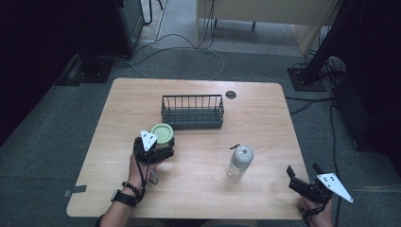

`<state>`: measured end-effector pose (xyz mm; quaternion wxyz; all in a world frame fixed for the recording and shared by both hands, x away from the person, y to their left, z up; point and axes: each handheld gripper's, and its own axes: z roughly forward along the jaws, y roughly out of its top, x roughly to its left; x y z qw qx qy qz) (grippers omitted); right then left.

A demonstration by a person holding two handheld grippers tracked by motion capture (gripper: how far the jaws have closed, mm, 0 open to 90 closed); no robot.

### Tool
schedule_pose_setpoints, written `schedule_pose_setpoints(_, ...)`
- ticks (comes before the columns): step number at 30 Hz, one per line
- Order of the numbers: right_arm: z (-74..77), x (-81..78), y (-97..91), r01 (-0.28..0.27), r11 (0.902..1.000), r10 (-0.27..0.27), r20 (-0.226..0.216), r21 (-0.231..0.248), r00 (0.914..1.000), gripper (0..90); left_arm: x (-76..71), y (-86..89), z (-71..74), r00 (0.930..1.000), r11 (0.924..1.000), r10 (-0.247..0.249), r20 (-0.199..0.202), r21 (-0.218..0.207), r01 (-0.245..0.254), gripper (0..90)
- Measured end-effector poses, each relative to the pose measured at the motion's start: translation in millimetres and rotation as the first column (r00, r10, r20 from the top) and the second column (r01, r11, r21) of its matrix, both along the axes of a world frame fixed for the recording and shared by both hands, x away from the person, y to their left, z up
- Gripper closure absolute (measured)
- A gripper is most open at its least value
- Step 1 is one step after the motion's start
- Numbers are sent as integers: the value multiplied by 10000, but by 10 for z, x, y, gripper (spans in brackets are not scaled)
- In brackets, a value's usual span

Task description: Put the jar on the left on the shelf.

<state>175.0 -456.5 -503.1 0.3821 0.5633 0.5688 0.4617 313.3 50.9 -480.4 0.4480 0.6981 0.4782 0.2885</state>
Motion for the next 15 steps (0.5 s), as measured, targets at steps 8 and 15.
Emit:
schedule_pose_setpoints(8, 0, 0, 0, -16, 10000, 16, 3, 2, 10000, 1, 25, -34, 80, 9999, 10000, -61, 107, -22, 61, 115)
schedule_pose_setpoints(15, 0, -1, -1, -29, 10000, 29, 6, 4, 10000, 0, 56, -62, 177, 9997, 9999, -134, 189, -64, 135, 115)
